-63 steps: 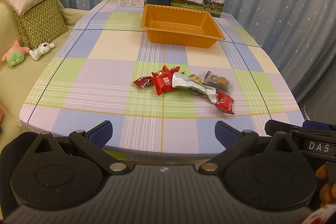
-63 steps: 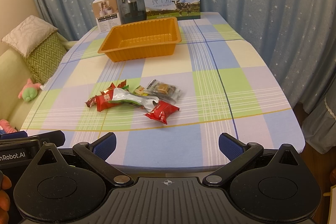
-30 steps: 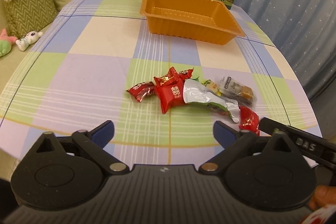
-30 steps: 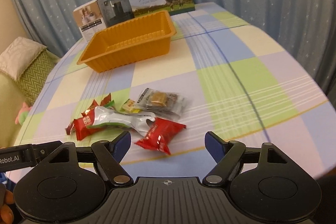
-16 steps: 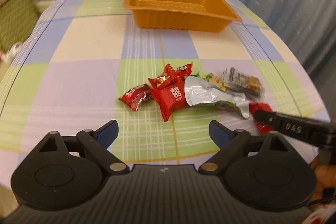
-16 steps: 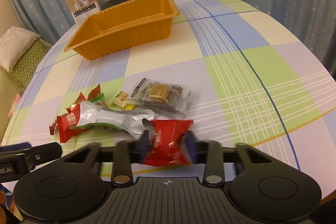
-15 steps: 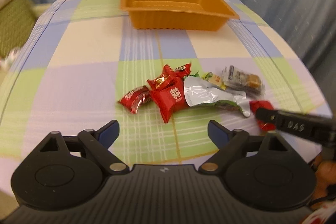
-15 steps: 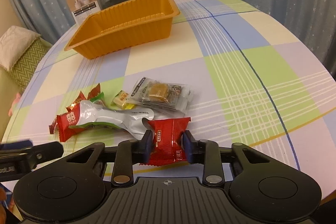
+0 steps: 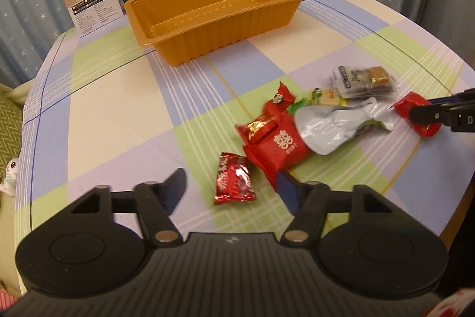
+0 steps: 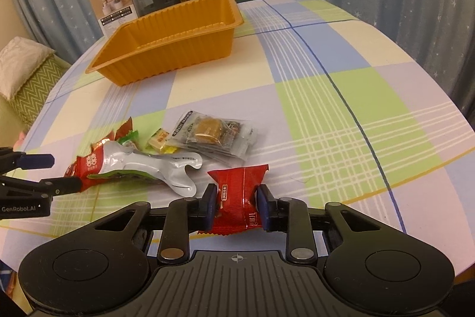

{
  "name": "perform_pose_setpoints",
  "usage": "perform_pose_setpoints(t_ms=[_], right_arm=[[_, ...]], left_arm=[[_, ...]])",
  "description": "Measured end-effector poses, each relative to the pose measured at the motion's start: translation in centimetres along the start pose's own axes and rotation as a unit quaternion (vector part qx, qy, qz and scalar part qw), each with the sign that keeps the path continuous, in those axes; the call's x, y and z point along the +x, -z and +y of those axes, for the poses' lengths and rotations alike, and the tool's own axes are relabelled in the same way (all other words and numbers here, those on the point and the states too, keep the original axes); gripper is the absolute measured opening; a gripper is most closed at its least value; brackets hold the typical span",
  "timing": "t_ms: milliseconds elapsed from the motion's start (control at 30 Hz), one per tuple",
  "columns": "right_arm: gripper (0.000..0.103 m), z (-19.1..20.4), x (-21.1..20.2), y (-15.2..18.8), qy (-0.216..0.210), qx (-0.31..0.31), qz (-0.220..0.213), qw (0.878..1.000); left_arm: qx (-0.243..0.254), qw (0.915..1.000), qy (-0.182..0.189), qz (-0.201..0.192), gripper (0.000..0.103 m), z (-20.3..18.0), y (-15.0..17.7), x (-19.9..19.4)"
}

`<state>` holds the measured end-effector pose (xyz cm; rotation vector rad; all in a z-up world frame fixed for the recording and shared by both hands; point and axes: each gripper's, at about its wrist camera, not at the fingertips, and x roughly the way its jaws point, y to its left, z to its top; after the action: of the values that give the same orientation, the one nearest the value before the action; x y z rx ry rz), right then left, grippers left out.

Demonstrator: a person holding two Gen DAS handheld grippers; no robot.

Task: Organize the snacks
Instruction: 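Grasp a small dark red candy with the left tool, then carry both red candies over the orange tray and open both tools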

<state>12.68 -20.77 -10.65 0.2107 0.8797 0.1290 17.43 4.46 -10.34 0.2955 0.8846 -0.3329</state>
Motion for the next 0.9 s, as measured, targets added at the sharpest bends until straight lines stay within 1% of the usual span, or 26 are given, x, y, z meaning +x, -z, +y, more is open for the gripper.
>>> perform_pose_setpoints(t_ms=[133,200,267,333,367,400,567,667,800,900], right_arm=[[0.029,0.1,0.1,0.0,0.001,0.000,-0.003,1.000],[0.029,0.2,0.1,0.0,0.001,-0.002,-0.004,1.000],[0.029,0.3,0.1,0.0,0.002,-0.004,-0.004,1.000],[0.029,0.3,0.2,0.0,0.002,-0.006,-0.005,1.000],[0.029,0.3,0.2,0.0,0.002,-0.006,-0.005,1.000],[0.029,0.3,0.2,0.0,0.002,-0.006,-0.005,1.000],[0.029,0.3,-0.1,0.0,0.001,-0.006,-0.009,1.000],[0.029,0.5,-0.6,-0.2,0.002,-0.007,-0.019,1.000],[0.029,0.9,-1.5,-0.8,0.000,-0.011,-0.037,0.999],[0.029,1.4,-2.2,-1.8,-0.007,-0.017,-0.052,0.998]], left_arm=[[-0.024,0.9996,0.012,-0.001,0.050,1.5,-0.1,0.6],[-0.032,0.9994,0.014,-0.001,0.040,1.7,-0.1,1.0],[-0.039,0.9991,0.017,0.007,0.034,1.7,-0.1,1.4],[-0.037,0.9992,0.017,0.005,0.032,1.5,0.0,1.4],[-0.039,0.9991,0.018,0.004,0.030,1.4,0.0,1.4],[-0.042,0.9989,0.021,0.004,0.025,1.4,0.0,1.3],[-0.053,0.9986,0.005,0.004,0.023,1.1,0.0,0.7],[-0.072,0.9973,-0.017,0.001,0.023,1.3,0.0,0.1],[-0.095,0.9945,-0.040,-0.018,0.023,1.8,-0.7,-1.3],[-0.114,0.9915,-0.045,-0.042,0.023,2.0,-2.0,-2.4]])
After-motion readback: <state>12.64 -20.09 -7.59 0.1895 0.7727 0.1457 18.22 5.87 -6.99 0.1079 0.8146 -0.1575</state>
